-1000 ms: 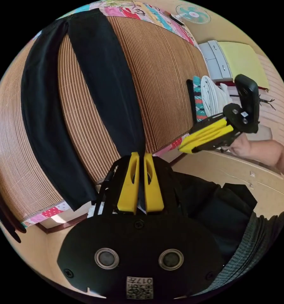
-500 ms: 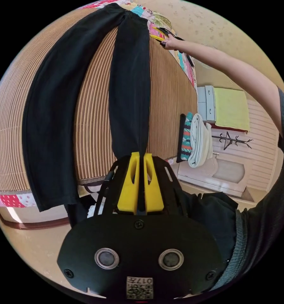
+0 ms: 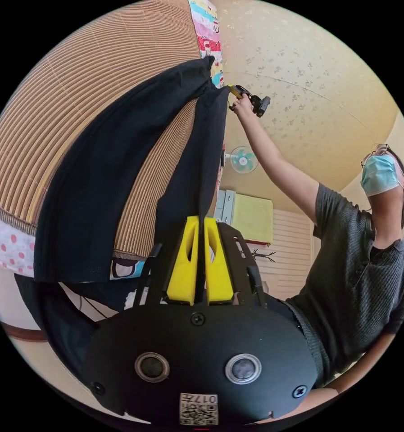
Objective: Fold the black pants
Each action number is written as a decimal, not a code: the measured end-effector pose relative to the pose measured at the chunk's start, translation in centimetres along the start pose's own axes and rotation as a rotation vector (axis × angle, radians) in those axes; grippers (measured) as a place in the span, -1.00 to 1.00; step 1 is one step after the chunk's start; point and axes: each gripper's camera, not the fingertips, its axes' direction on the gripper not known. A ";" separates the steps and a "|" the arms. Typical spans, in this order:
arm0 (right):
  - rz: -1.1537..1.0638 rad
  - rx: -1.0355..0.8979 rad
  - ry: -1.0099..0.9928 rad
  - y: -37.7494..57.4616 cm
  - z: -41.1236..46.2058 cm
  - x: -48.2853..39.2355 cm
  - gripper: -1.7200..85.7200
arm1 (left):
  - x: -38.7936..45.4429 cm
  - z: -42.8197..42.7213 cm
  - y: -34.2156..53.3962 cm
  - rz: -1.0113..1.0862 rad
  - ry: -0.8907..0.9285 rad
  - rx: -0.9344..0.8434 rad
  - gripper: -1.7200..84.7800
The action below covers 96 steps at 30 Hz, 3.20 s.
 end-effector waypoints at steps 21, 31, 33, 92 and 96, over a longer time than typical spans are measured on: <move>0.307 -0.378 -0.669 47.7 -1.0 1.2 -0.73 | -1.2 -5.4 -5.0 0.055 -0.299 -0.117 -0.80; 0.479 -0.399 -0.722 56.9 -3.1 -4.4 -0.74 | 1.2 2.9 -8.1 0.166 -0.583 -0.559 -0.96; 0.382 -0.466 -0.669 56.4 -2.4 -6.5 -0.75 | 2.0 2.8 -7.4 0.198 -0.615 -0.549 -0.95; 0.430 -0.057 -0.777 38.9 -4.2 7.9 -0.71 | 12.5 5.7 -11.2 0.275 -0.462 -0.206 -0.75; 0.428 -0.074 -0.859 34.5 -1.5 9.4 -0.69 | 12.9 7.6 -14.8 0.287 -0.378 -0.220 -0.76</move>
